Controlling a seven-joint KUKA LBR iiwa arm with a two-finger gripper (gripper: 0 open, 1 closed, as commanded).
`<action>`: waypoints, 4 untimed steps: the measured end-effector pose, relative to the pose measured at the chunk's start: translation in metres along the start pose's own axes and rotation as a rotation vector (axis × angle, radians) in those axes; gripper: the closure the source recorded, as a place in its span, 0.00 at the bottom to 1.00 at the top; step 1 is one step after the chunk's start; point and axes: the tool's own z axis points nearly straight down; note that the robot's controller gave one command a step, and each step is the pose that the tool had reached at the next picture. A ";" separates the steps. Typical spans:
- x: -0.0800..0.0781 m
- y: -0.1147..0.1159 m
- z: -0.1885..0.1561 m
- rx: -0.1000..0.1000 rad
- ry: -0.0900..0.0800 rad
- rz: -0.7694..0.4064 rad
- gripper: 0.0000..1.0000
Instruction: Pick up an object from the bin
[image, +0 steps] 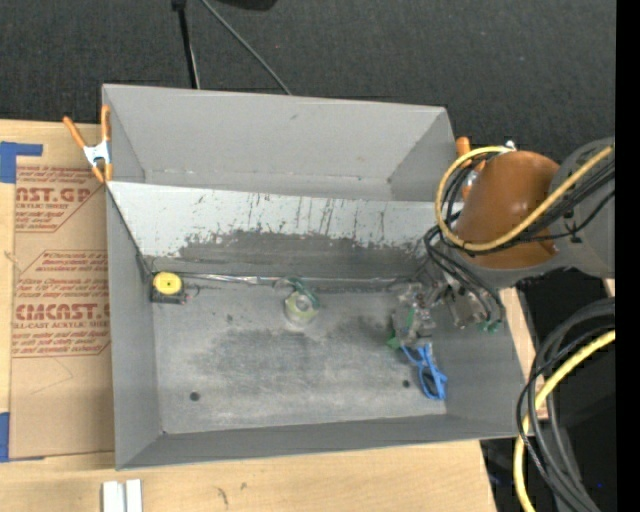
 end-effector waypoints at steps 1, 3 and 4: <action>0.001 0.002 0.002 -0.003 0.004 -0.001 0.00; -0.036 -0.020 0.046 -0.004 0.000 -0.434 0.00; -0.034 -0.022 0.046 -0.005 0.002 -0.429 1.00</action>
Offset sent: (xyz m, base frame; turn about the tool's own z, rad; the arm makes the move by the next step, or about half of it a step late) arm 0.0000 0.0000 0.0000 0.0000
